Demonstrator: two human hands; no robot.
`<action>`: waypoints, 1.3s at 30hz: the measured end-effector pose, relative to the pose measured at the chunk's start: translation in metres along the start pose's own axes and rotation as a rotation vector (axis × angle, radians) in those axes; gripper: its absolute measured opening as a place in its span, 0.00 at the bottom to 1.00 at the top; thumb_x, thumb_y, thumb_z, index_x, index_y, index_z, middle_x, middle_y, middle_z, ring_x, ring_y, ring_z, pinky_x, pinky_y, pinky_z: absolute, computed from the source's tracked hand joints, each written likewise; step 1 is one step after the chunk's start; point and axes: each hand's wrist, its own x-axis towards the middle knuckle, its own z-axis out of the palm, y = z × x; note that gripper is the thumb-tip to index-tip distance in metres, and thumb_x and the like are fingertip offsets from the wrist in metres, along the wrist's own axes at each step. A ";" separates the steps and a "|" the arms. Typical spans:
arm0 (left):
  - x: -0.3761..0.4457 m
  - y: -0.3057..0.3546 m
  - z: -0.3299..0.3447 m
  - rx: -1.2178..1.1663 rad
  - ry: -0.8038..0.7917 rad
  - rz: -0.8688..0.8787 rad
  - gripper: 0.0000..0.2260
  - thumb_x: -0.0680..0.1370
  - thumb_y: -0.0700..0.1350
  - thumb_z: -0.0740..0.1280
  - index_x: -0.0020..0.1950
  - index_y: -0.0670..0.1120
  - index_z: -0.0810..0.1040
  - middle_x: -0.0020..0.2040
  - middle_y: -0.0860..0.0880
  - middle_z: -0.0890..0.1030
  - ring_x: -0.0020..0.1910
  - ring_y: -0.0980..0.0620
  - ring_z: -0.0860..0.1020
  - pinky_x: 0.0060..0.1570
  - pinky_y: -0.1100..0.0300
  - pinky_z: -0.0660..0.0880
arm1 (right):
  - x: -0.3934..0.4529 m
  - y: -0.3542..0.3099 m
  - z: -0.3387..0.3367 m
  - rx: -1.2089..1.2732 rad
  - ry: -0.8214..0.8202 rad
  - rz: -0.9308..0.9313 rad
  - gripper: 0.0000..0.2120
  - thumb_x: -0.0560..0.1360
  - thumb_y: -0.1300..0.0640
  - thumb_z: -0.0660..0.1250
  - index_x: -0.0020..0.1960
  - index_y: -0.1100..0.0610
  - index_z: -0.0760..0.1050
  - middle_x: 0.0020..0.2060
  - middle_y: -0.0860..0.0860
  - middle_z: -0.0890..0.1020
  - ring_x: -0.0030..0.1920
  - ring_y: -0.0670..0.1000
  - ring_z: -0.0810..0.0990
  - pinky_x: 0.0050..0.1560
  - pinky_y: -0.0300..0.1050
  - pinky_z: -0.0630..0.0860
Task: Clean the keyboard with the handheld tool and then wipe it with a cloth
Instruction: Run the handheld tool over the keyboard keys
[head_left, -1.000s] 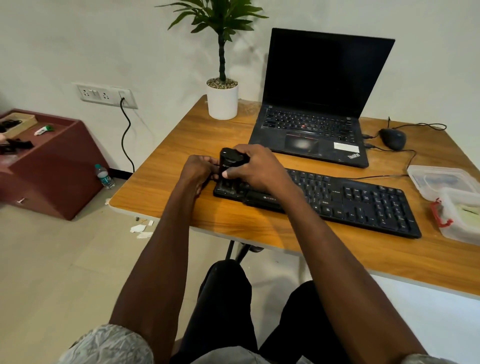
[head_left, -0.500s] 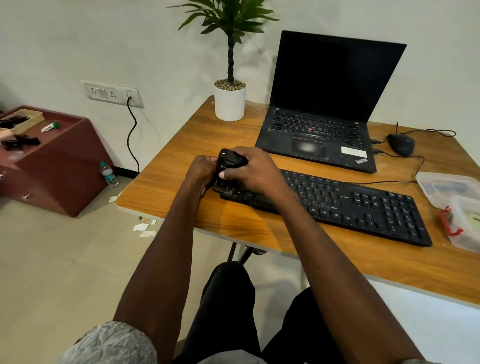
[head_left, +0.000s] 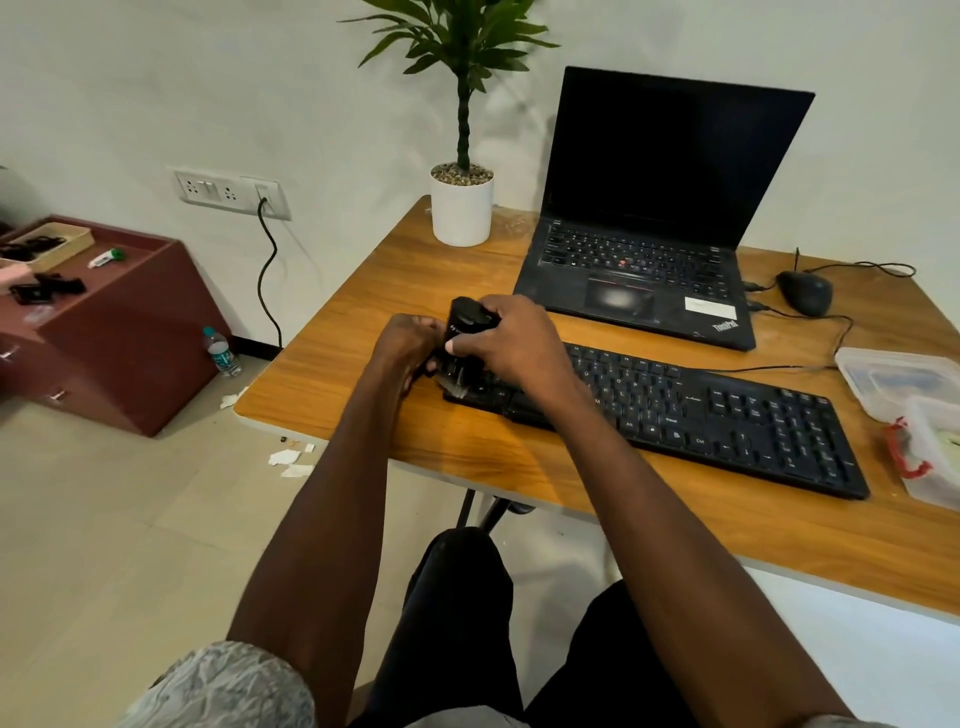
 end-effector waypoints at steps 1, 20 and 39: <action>0.001 -0.001 0.000 -0.015 -0.026 0.003 0.07 0.75 0.35 0.66 0.38 0.42 0.78 0.26 0.46 0.77 0.19 0.54 0.67 0.20 0.65 0.63 | 0.001 0.002 -0.001 -0.080 0.080 -0.024 0.12 0.67 0.50 0.75 0.48 0.54 0.80 0.41 0.50 0.83 0.41 0.52 0.80 0.43 0.52 0.80; 0.006 -0.003 0.000 -0.019 -0.043 -0.001 0.06 0.74 0.33 0.69 0.39 0.43 0.79 0.25 0.48 0.78 0.16 0.56 0.67 0.16 0.68 0.62 | -0.002 0.008 -0.022 0.019 -0.052 0.031 0.13 0.65 0.51 0.77 0.43 0.57 0.81 0.38 0.53 0.83 0.39 0.54 0.84 0.39 0.53 0.82; 0.012 -0.009 0.004 -0.088 -0.034 0.008 0.04 0.72 0.34 0.72 0.46 0.38 0.82 0.36 0.46 0.83 0.23 0.54 0.70 0.18 0.66 0.66 | -0.019 0.014 -0.038 -0.176 0.072 0.036 0.14 0.67 0.49 0.76 0.48 0.55 0.81 0.41 0.50 0.83 0.41 0.52 0.81 0.40 0.49 0.79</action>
